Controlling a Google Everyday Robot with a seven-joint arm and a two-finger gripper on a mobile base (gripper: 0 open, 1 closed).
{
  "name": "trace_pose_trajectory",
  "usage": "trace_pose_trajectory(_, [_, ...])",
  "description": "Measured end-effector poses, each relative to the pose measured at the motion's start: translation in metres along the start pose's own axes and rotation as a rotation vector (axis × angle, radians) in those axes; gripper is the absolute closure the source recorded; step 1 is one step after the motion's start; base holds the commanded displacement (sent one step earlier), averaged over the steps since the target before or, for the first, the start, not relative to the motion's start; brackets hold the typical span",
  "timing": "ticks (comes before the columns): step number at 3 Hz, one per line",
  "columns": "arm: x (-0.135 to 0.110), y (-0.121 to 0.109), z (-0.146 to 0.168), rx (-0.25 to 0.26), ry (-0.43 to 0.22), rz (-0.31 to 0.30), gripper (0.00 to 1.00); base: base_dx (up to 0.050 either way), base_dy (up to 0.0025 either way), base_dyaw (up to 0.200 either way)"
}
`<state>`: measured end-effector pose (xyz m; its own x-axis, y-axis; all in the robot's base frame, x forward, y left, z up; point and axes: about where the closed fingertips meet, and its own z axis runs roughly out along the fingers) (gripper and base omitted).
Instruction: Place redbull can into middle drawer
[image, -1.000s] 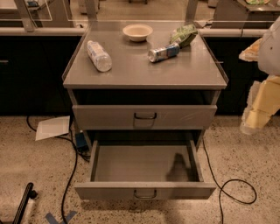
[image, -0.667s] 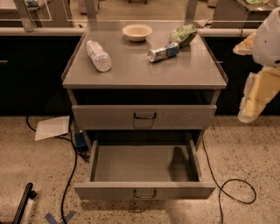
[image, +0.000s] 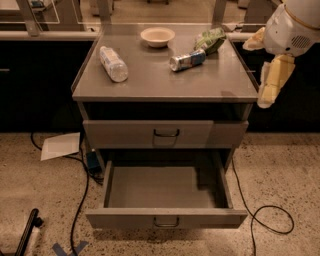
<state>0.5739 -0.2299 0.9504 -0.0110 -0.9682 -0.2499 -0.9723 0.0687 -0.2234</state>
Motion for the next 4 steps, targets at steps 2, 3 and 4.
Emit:
trace_pose_trajectory(2, [-0.004,-0.052,0.011,0.071,-0.059,-0.028,0.0,0.0,0.0,0.0])
trace_pose_trajectory(3, [-0.006,-0.054,0.014,0.076,-0.061,-0.028,0.0,0.0,0.0,0.0])
trace_pose_trajectory(4, [-0.006,-0.054,0.014,0.076,-0.062,-0.028,0.0,0.0,0.0,0.0])
